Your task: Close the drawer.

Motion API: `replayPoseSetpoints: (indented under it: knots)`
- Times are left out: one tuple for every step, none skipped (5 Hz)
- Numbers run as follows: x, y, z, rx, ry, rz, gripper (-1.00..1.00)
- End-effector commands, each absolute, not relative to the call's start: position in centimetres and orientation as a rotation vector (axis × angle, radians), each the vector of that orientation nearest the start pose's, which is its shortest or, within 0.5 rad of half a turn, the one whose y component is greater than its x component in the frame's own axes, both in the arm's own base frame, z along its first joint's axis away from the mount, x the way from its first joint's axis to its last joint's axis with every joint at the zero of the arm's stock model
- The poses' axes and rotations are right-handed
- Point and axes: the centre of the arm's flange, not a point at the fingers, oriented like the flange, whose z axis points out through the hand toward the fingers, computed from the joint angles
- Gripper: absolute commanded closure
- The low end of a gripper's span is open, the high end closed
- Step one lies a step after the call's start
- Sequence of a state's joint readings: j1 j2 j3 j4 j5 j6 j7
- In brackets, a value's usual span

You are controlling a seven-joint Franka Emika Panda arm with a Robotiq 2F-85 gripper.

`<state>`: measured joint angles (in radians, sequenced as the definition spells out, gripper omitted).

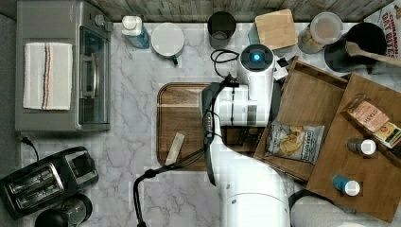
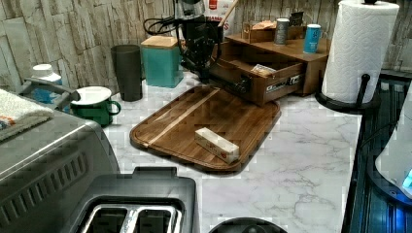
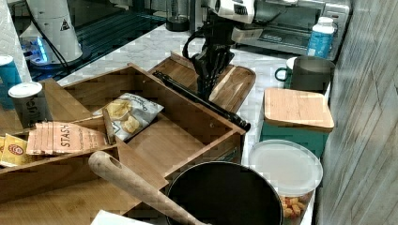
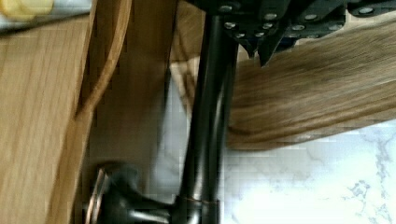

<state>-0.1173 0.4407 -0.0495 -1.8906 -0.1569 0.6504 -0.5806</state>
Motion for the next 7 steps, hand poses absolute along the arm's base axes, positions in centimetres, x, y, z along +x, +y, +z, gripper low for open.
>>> replayPoseSetpoints:
  knots:
    - [53.4,-31.2,30.6,-3.225,0.678,0.035,1.00]
    - [52.8,-37.7,32.5,-3.202,0.746,0.059,1.00]
    - [50.7,-43.6,32.1,-3.229,0.770,-0.005,1.00]
    - [49.2,-47.2,33.7,-3.263,0.803,0.047,1.00]
    - [48.9,-48.0,34.4,-3.282,0.803,0.064,1.00]
    - [48.9,-48.0,34.5,-3.282,0.803,0.063,1.00]
    - [48.9,-48.0,34.4,-3.282,0.803,0.064,1.00]
